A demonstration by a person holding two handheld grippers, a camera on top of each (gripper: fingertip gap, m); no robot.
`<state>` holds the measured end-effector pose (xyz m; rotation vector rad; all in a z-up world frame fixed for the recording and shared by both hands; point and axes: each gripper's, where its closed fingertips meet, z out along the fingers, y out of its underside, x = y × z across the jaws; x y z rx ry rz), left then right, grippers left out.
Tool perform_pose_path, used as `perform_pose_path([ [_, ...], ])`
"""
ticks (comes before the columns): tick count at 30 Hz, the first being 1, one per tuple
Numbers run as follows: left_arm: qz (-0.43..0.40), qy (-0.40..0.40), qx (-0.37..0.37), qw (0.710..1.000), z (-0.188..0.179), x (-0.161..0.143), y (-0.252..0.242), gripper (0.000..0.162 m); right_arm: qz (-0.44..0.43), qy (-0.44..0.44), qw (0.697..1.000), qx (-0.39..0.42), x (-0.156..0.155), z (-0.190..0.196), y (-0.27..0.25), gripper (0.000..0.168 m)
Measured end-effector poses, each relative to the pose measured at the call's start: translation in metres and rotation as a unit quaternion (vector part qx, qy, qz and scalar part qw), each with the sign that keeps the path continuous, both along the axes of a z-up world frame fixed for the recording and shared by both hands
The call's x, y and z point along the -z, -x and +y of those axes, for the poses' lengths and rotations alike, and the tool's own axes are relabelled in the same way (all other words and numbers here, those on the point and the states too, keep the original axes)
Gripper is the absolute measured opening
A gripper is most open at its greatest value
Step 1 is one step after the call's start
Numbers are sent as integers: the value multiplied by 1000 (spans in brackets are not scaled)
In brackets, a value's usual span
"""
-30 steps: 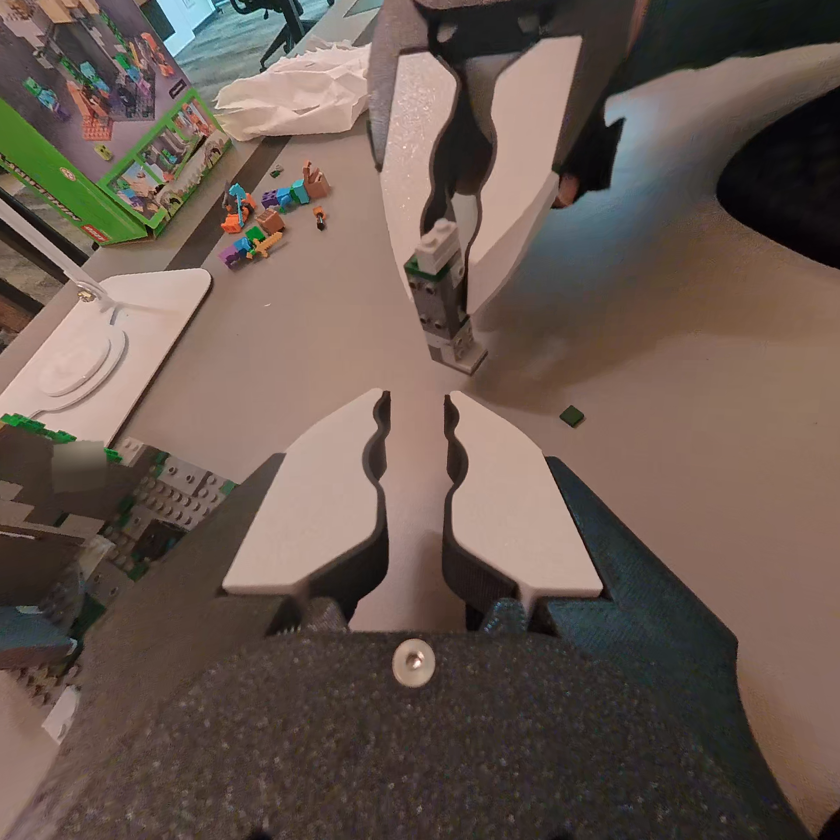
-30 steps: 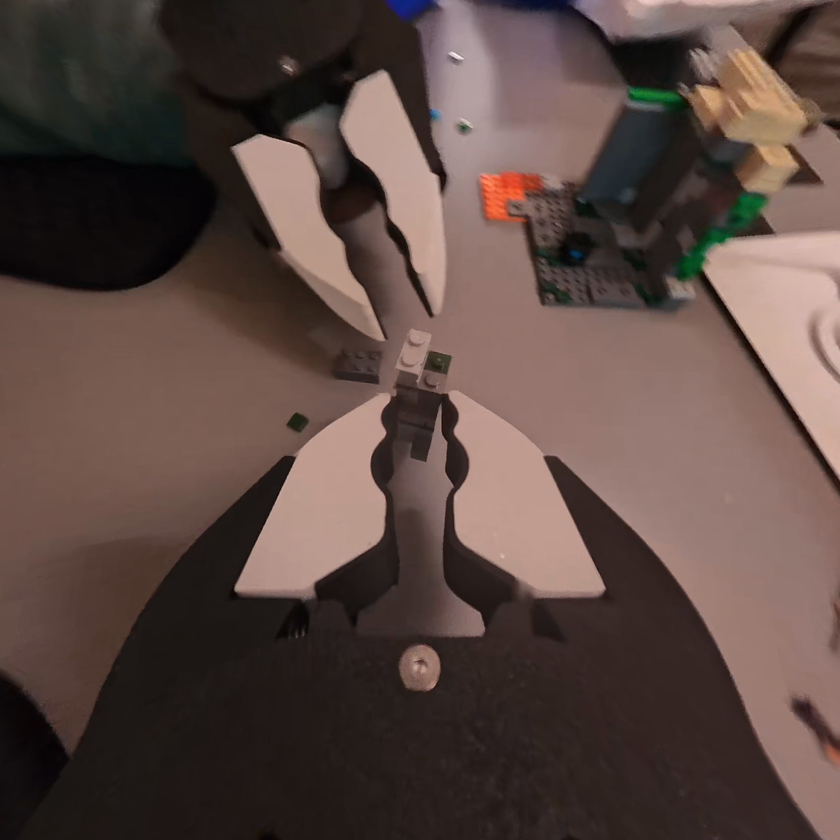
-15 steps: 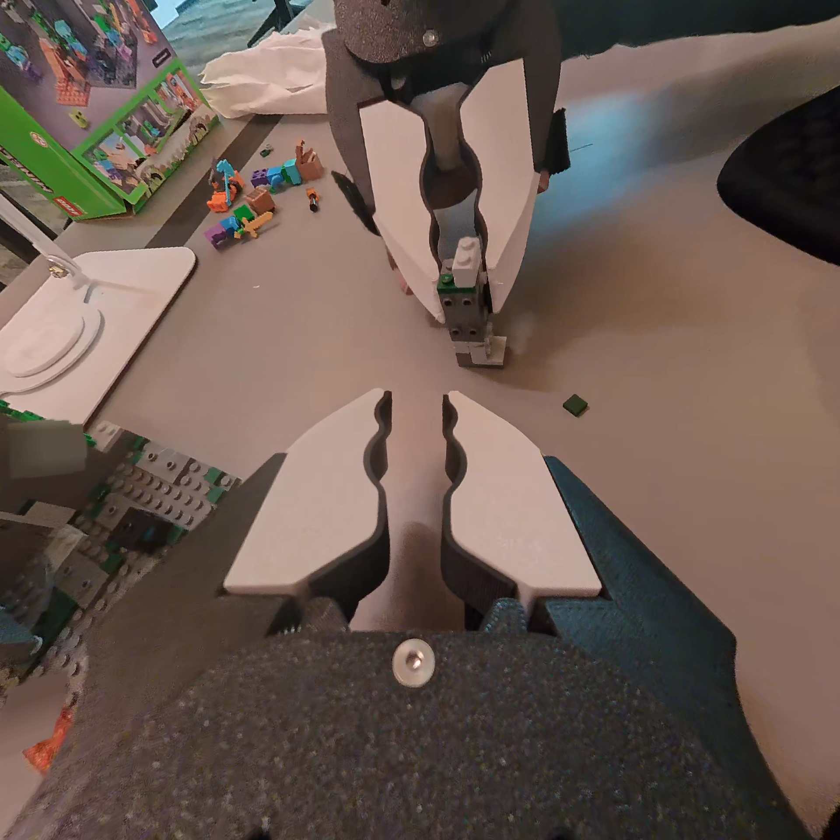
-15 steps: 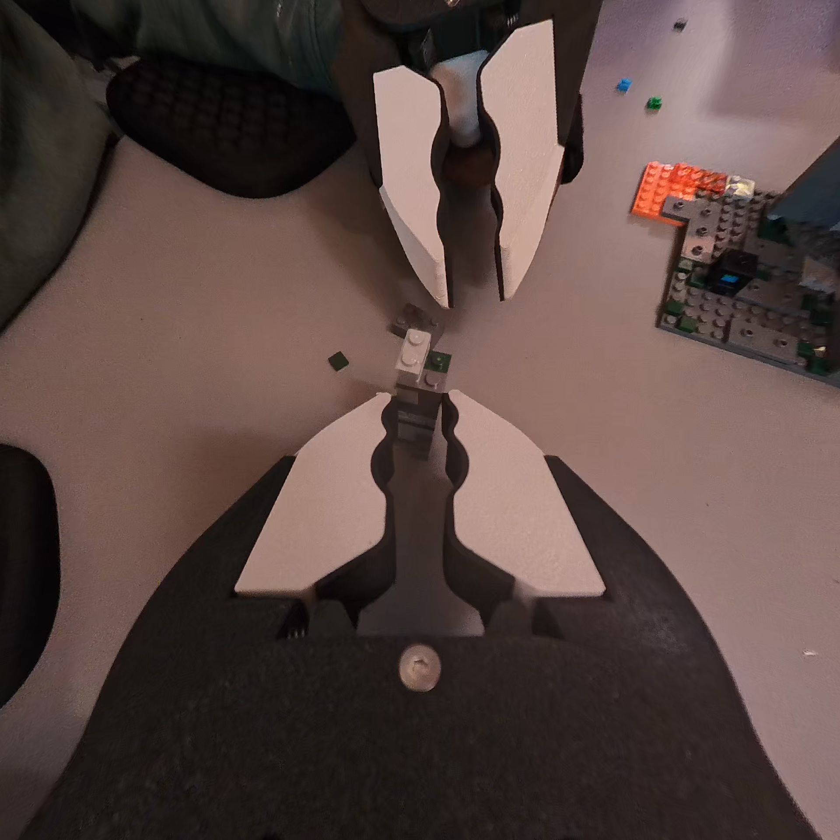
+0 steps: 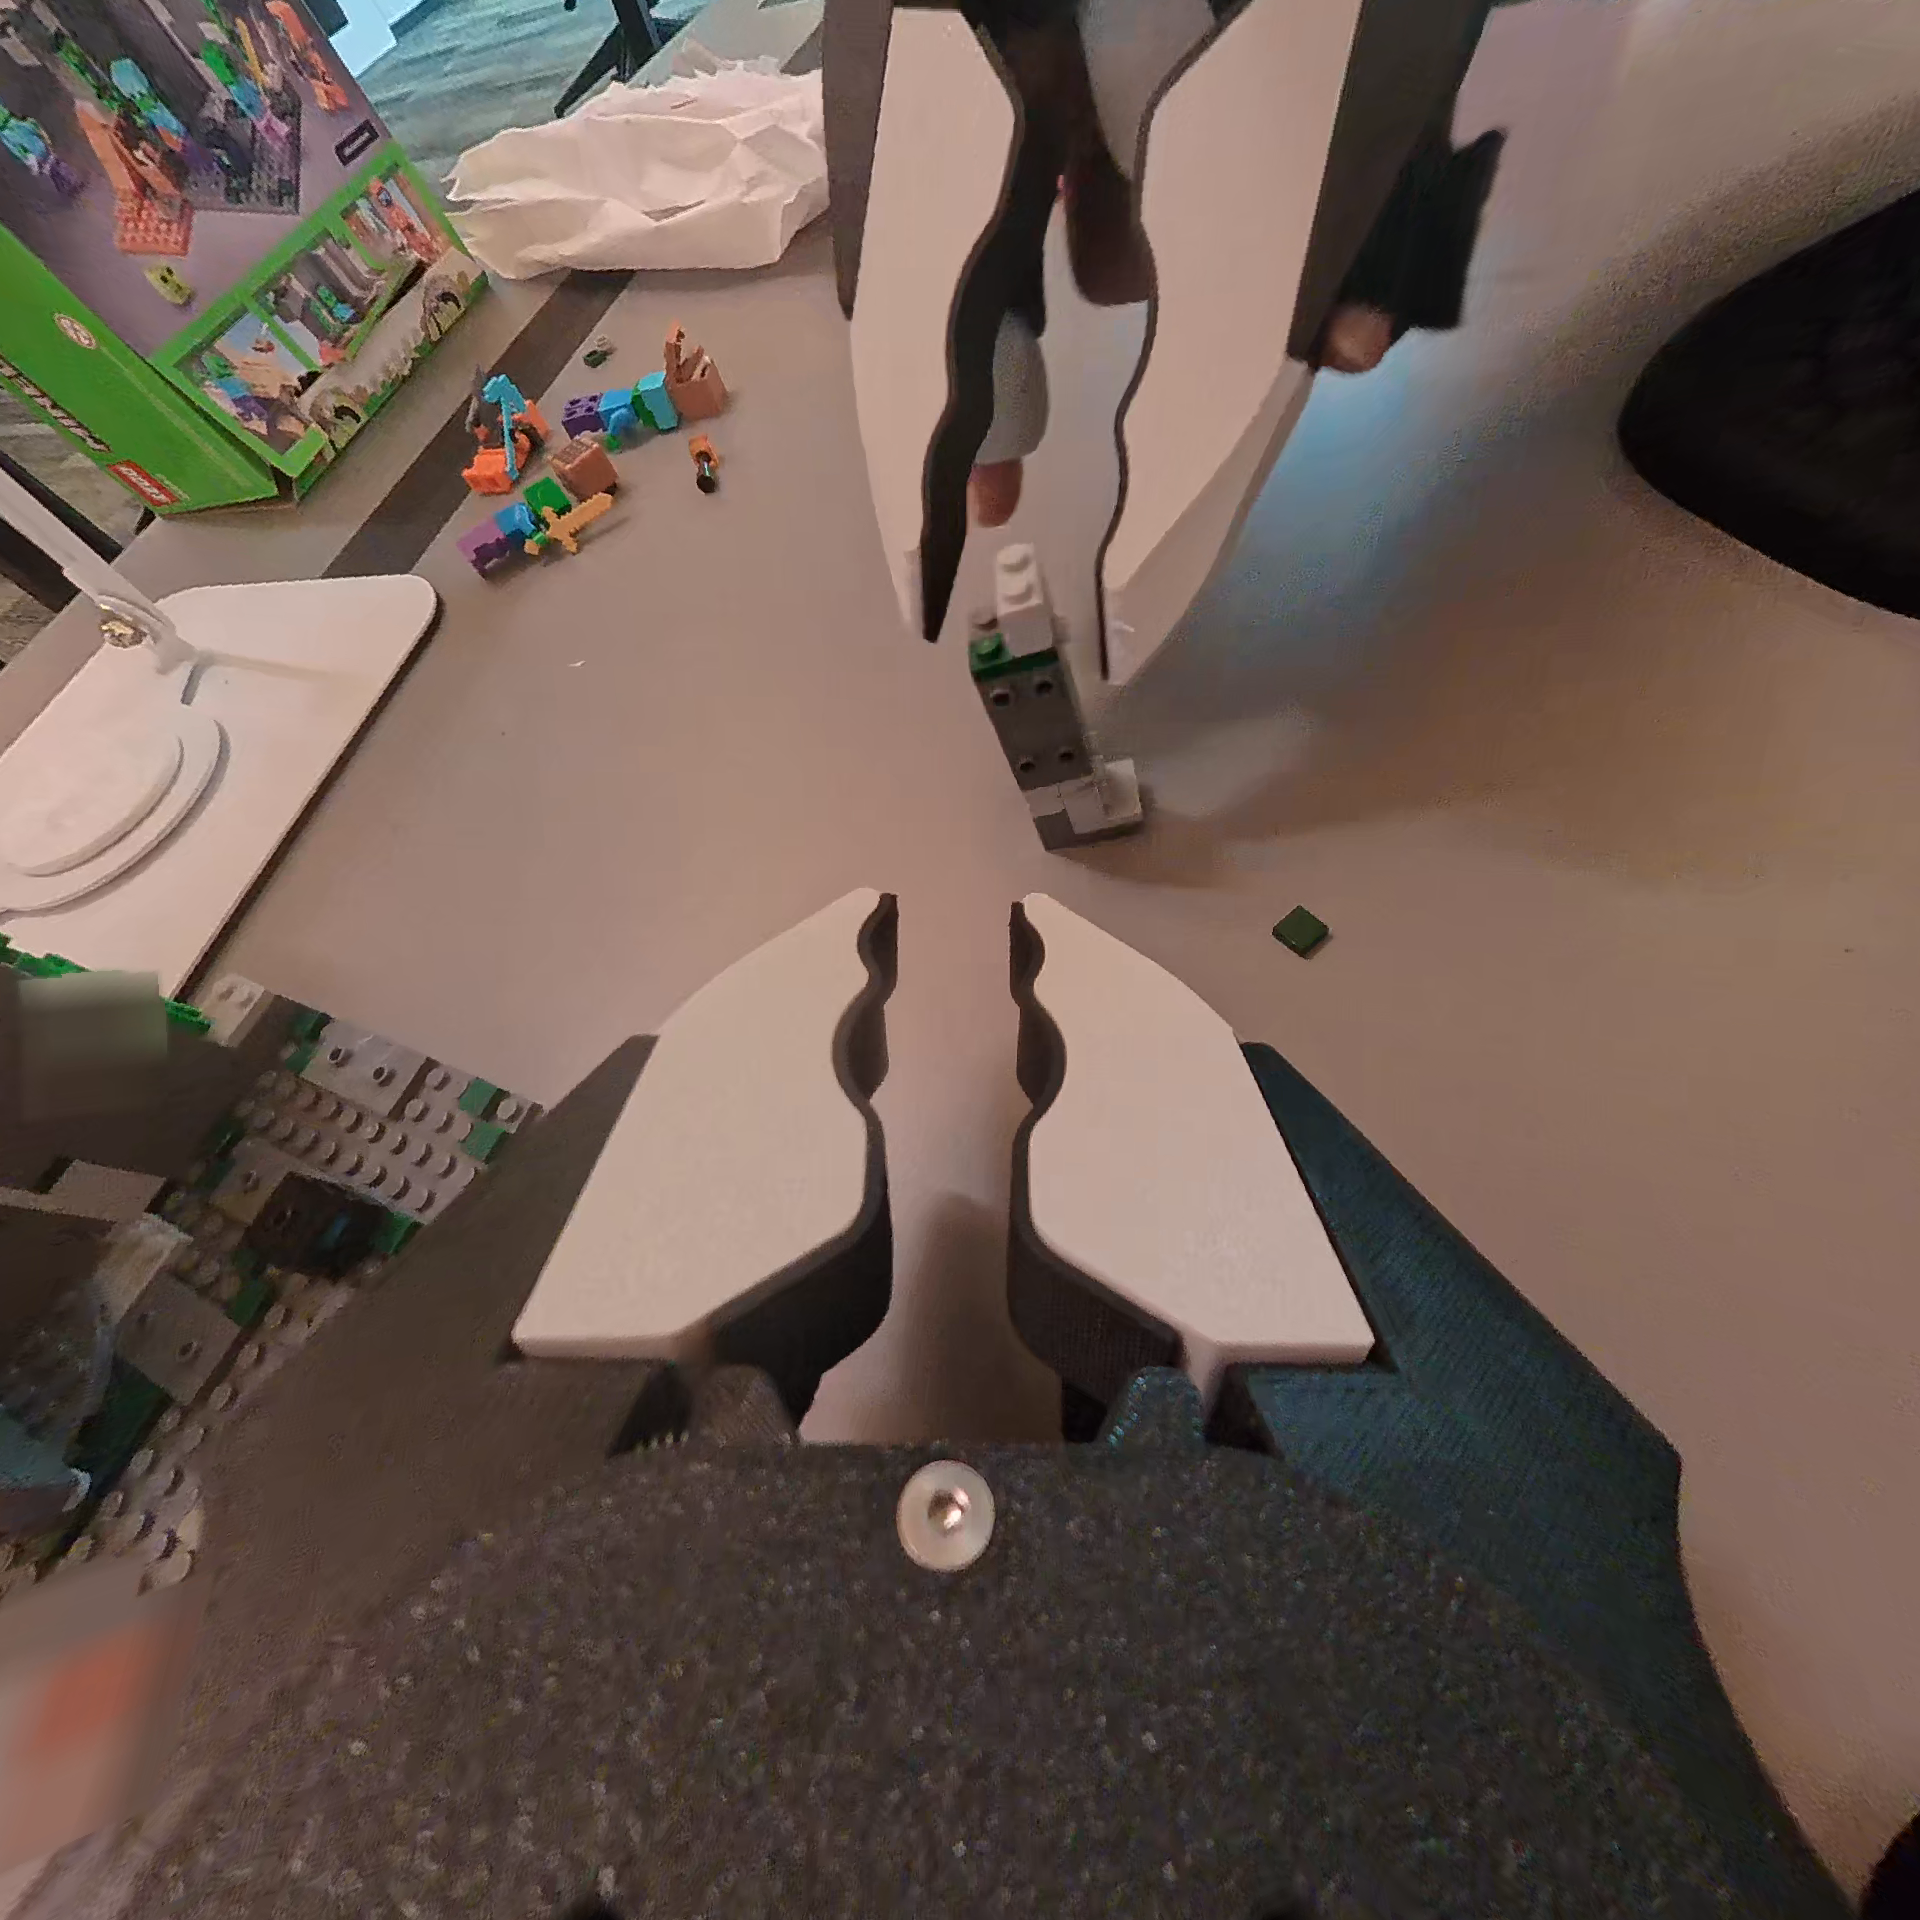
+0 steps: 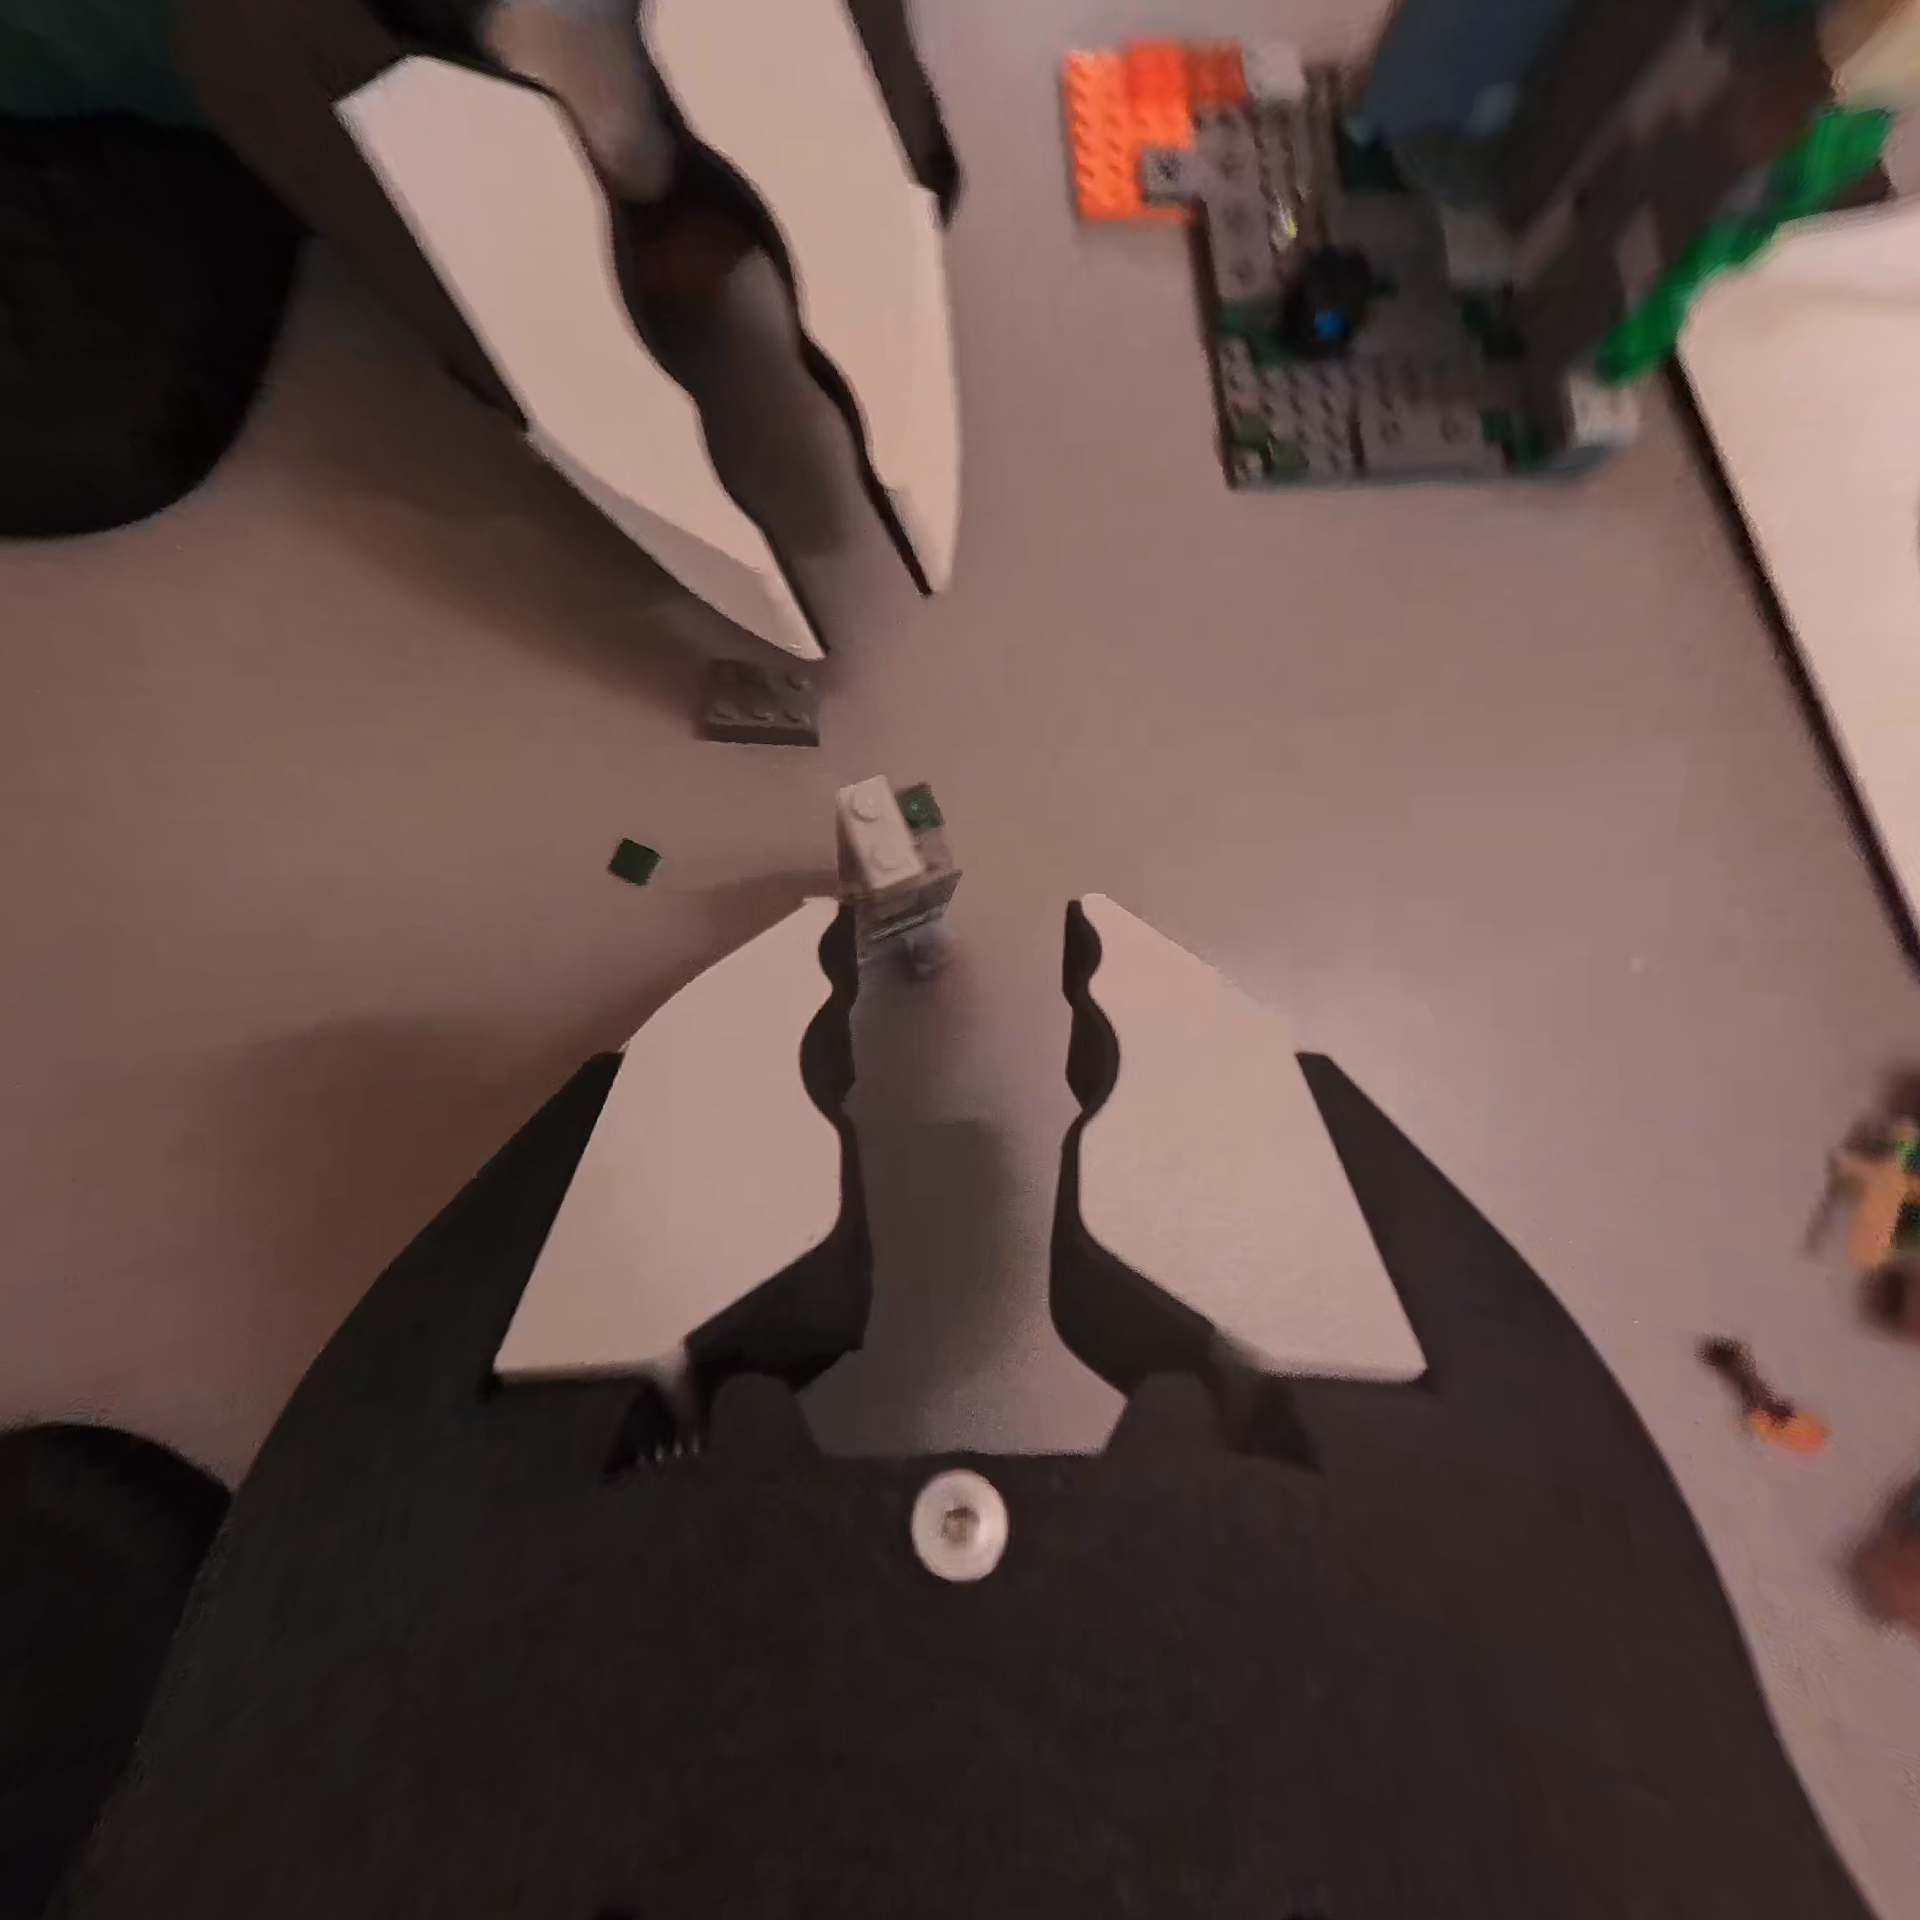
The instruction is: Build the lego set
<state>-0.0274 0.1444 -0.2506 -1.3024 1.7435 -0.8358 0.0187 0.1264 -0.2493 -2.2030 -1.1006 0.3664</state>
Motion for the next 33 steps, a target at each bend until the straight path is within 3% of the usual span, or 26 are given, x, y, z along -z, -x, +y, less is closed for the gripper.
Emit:
perform_pose_path([
  [2,1,-3,1,1000,-1,-1,0,20,15,39,999,23,-5,-6,6,40],
  [7,-1,-13,0,1000,-2,-4,0,20,-42,44,998,20,-2,-7,12,42],
  [10,-1,-17,0,1000,-1,-5,0,20,-58,61,996,16,5,-6,11,29],
  [11,-1,-17,0,1000,-1,-5,1,20,-60,60,996,8,6,-6,11,23],
  [17,3,-14,0,1000,0,-2,1,20,-80,20,988,-129,4,-7,15,23],
  [20,3,-16,0,1000,0,-3,1,20,-56,31,984,-165,5,-9,18,23],
  [33,2,-8,2,1000,-2,-4,1,19,13,39,987,-155,-5,-9,16,32],
])
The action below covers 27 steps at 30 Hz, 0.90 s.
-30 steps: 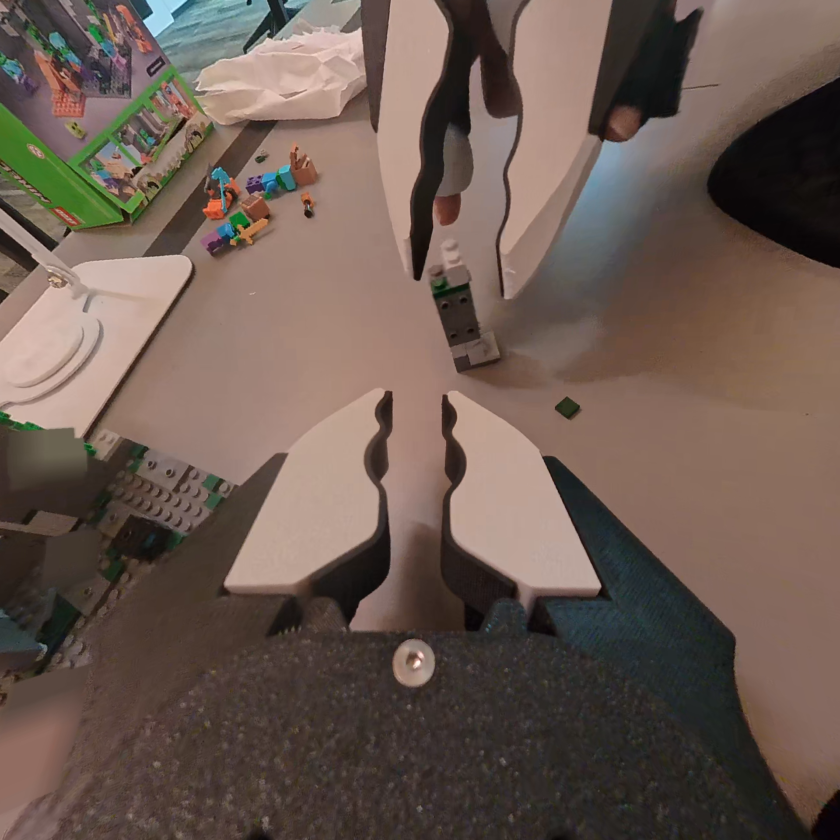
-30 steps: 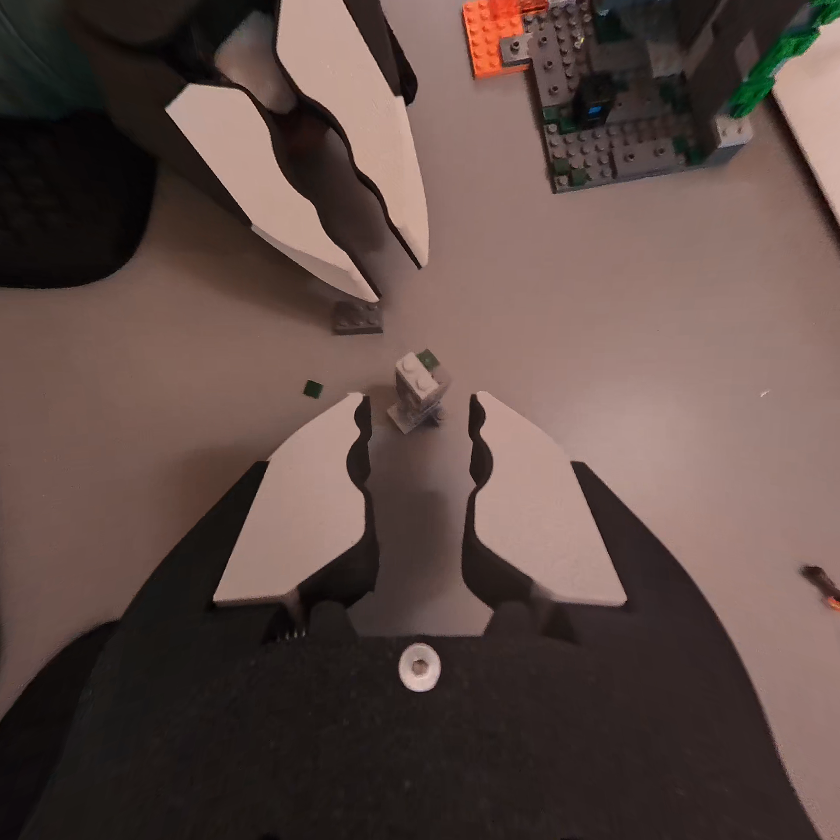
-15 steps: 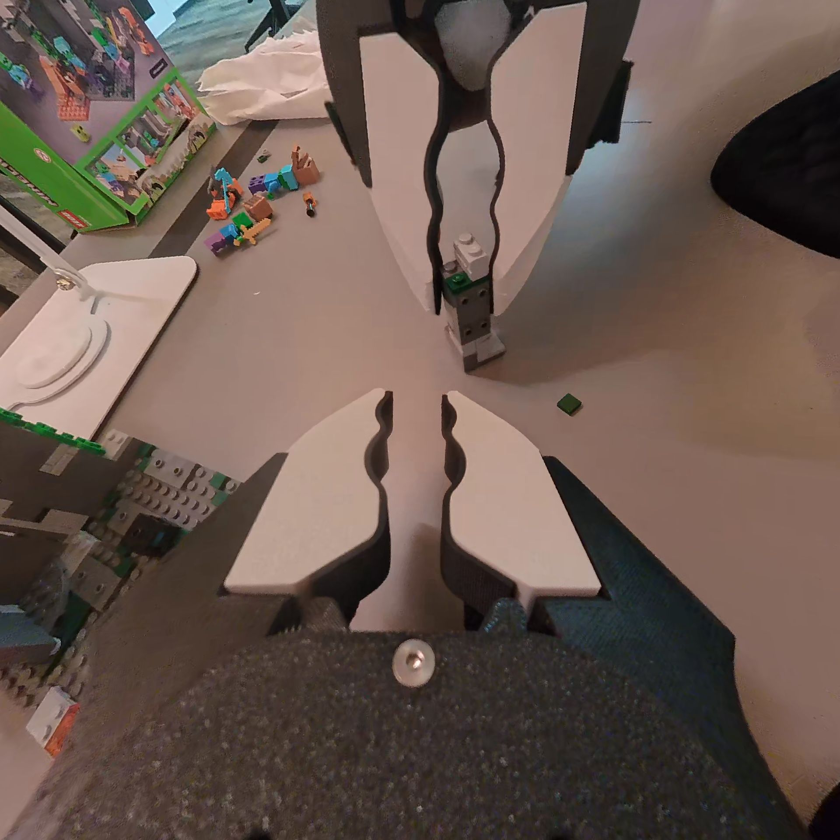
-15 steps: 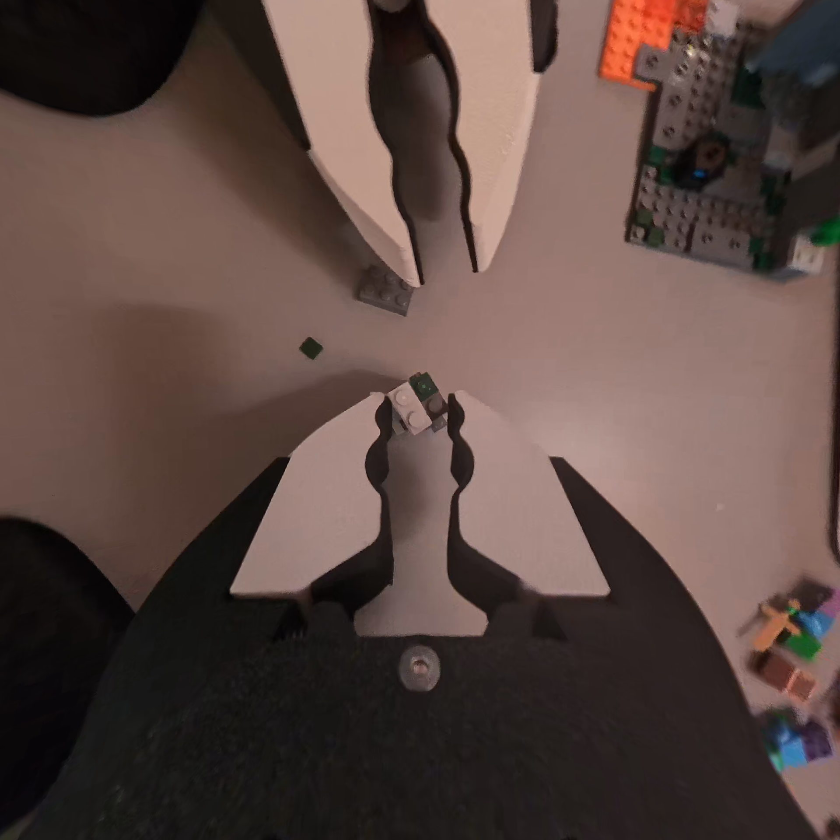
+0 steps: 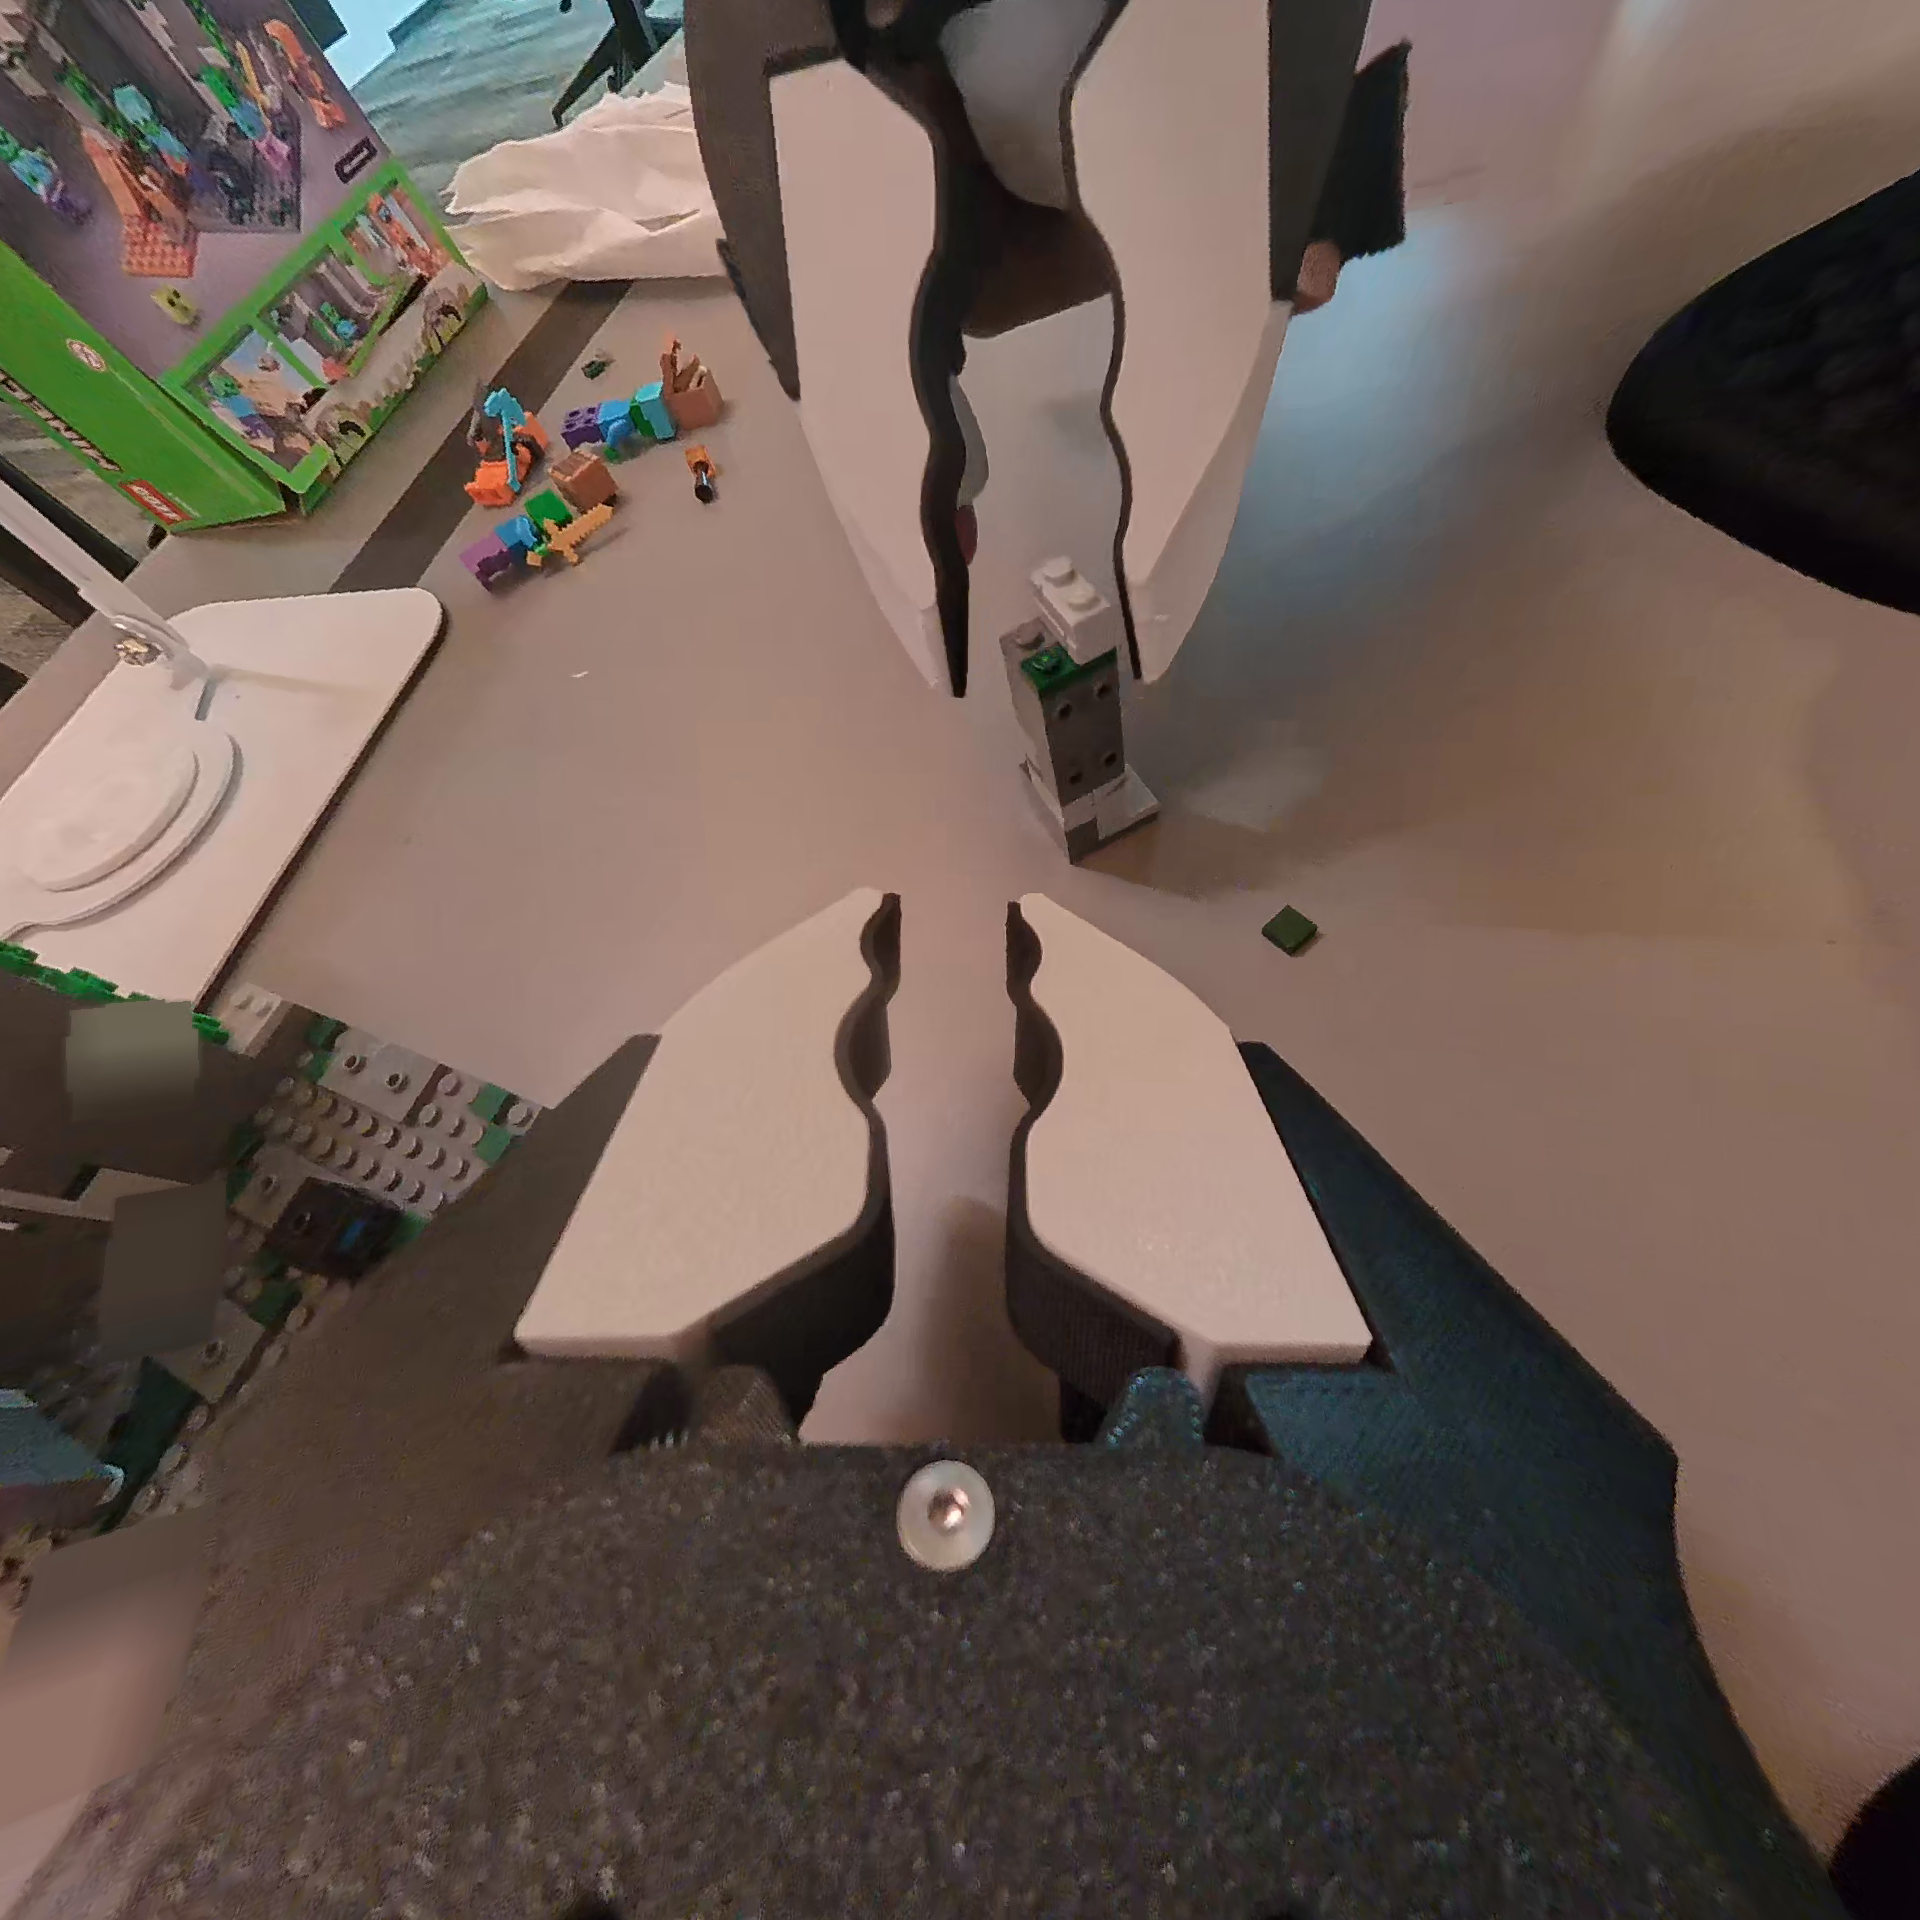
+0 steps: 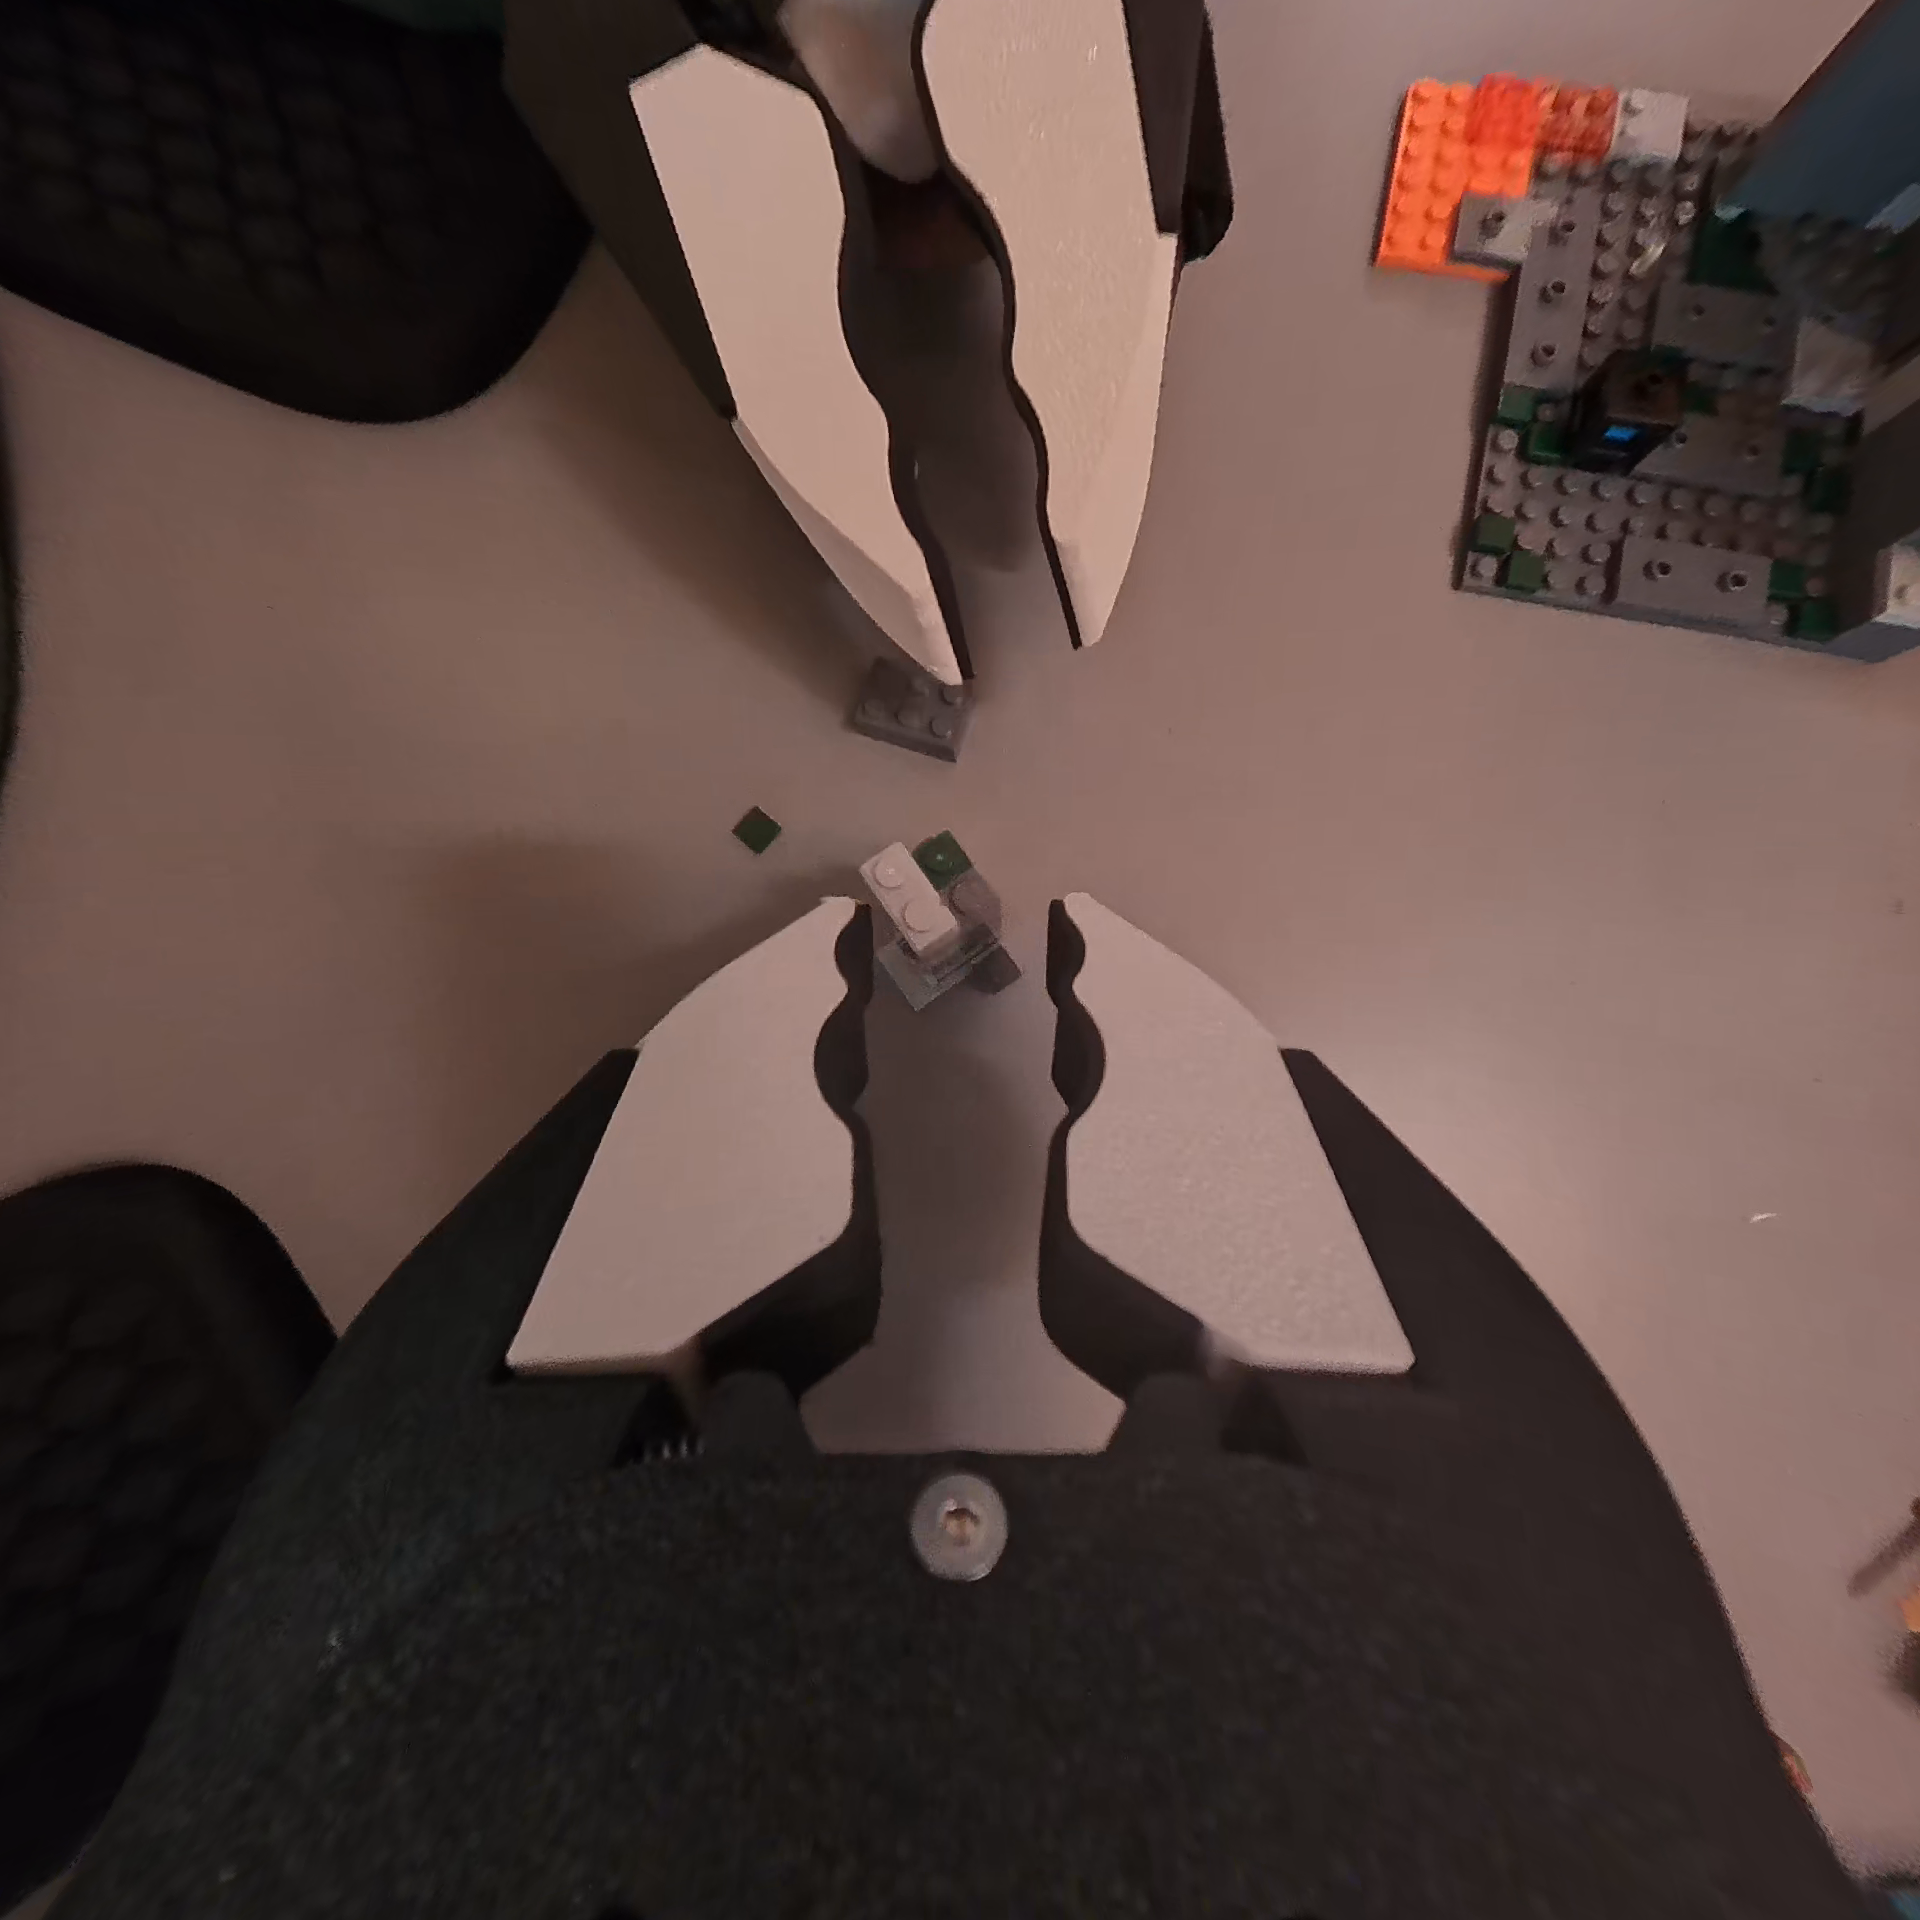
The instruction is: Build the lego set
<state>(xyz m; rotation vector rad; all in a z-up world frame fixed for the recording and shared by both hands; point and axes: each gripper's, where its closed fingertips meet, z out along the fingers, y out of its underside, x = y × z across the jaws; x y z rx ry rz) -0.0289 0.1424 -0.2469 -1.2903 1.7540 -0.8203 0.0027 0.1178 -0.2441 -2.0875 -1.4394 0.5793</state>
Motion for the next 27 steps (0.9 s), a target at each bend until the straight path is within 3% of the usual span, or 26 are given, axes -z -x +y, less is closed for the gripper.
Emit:
perform_pose_path([
  [3,1,-11,-33,999,9,-10,1,16,23,-17,999,14,-17,0,0,38],
  [6,-9,-27,-67,997,19,-48,14,13,59,-56,995,53,-46,-1,-2,43],
  [9,1,-48,-89,995,34,-89,43,0,96,-89,986,106,-68,-8,-9,43],
  [14,116,-96,-171,974,105,-116,116,0,135,-96,973,164,-67,-33,-14,40],
  [17,230,-78,-201,949,149,-100,165,4,161,-89,968,169,-58,-50,-11,37],
  [21,399,-96,-156,898,190,-51,229,15,195,-78,962,173,-47,-58,-9,36],
  [27,499,-44,-105,859,216,0,269,23,201,-59,962,172,-36,-60,-10,36],
])
